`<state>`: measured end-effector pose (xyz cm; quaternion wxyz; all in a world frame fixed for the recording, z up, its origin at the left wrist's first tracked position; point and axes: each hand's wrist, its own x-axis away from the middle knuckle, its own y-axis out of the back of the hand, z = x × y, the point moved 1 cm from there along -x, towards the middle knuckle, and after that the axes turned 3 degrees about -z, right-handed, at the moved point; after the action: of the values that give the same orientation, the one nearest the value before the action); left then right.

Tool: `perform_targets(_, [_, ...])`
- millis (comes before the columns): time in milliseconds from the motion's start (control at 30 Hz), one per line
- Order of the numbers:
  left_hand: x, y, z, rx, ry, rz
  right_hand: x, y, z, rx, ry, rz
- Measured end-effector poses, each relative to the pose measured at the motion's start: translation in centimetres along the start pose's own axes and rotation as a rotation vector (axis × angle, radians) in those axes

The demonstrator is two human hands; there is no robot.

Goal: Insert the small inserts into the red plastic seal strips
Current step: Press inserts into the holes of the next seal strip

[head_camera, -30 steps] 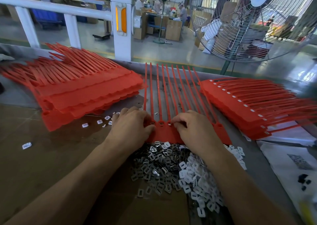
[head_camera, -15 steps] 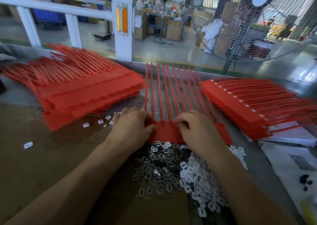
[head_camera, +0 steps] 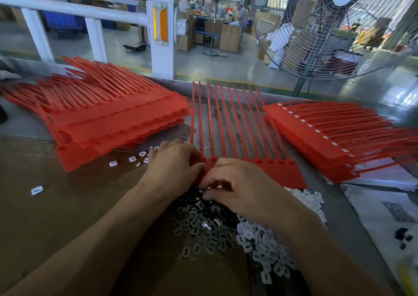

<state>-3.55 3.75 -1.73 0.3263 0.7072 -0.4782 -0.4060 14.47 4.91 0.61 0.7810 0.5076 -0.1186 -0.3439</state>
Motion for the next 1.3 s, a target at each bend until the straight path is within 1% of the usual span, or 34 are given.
perform_targets(200, [-0.1,-0.1,0.0,-0.02,0.004,0.004,-0.3,-0.4,0.1,0.059,0.041,0.02])
perform_targets(700, [-0.1,-0.4,0.2,-0.009,0.006,-0.003,0.0,-0.2,0.0,-0.06,0.0,-0.111])
perform_targets(1067, [0.0,-0.2,0.2,-0.008,-0.005,-0.006,0.3,-0.1,-0.9,-0.258,-0.145,-0.327])
perform_targets(1200, [0.0,-0.2,0.1,-0.016,0.004,-0.013,0.4,-0.1,-1.3,-0.331,-0.253,-0.39])
perform_targets(1300, [0.0,-0.2,0.1,-0.006,0.007,-0.018,0.5,0.3,-1.7,-0.365,-0.329,-0.482])
